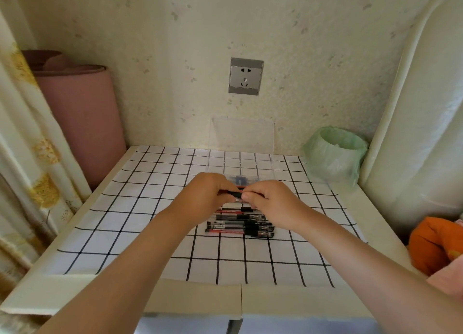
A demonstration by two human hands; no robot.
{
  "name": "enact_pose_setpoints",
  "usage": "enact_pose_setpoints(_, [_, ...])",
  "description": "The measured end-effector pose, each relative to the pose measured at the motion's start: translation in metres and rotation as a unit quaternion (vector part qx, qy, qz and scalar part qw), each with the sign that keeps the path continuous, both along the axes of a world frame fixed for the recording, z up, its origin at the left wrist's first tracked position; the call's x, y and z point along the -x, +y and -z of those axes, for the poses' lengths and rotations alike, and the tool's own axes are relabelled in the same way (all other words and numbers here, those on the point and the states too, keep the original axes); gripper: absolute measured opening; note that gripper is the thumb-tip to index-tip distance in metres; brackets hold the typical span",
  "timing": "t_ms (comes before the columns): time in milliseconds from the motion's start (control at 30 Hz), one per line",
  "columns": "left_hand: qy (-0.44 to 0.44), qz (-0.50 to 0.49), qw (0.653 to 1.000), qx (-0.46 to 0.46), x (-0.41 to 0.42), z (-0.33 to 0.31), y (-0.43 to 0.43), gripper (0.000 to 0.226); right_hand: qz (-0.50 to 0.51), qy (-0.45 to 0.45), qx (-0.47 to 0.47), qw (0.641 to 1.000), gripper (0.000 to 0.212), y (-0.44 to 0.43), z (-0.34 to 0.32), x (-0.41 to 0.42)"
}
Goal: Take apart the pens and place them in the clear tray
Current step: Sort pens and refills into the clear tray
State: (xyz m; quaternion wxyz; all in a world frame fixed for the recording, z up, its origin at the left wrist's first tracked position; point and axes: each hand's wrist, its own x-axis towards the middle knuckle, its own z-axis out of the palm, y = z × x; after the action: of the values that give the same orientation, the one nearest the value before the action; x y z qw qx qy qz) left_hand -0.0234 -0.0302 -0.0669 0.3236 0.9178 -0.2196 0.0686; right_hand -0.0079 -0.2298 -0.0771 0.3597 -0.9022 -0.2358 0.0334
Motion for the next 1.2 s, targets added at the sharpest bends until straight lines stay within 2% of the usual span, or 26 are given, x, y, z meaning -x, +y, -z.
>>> enact_pose_setpoints(133, [-0.014,-0.021,0.999,-0.04,-0.008,-0.001,0.002,0.022,0.016,-0.021,0.011,1.0,0.018,0.007,-0.003,-0.008])
enact_pose_setpoints(233, [-0.075,-0.066,0.993,-0.064,-0.015,0.007,0.008,0.036,0.053,-0.067,0.038,0.996,0.021,0.005,-0.008,-0.022])
enact_pose_setpoints(333, [-0.127,-0.12,0.982,-0.065,-0.018,0.018,0.014,0.048,0.134,-0.122,0.047,0.982,0.021,-0.001,-0.007,-0.04])
enact_pose_setpoints(433, [-0.086,-0.149,0.983,-0.063,-0.021,0.03,0.02,0.052,0.184,-0.152,0.082,0.968,0.023,-0.001,0.002,-0.059])
enact_pose_setpoints(533, [-0.017,-0.162,0.984,-0.076,-0.022,0.041,0.021,0.055,0.182,-0.169,0.131,0.96,0.025,0.004,0.01,-0.072])
enact_pose_setpoints(767, [0.046,-0.174,0.982,-0.049,-0.031,0.047,0.023,0.047,0.173,-0.156,0.222,0.947,0.027,0.017,0.02,-0.095])
enact_pose_setpoints(900, [0.049,-0.185,0.979,-0.071,-0.036,0.045,0.022,0.047,0.144,-0.085,0.209,0.964,0.033,0.021,0.023,-0.101])
enact_pose_setpoints(1067, [0.041,-0.186,0.979,-0.077,-0.036,0.045,0.022,0.048,0.106,-0.049,0.202,0.972,0.038,0.02,0.022,-0.095])
enact_pose_setpoints(1200, [0.034,-0.191,0.978,-0.082,-0.035,0.046,0.021,0.05,0.079,-0.045,0.253,0.963,0.043,0.019,0.022,-0.088])
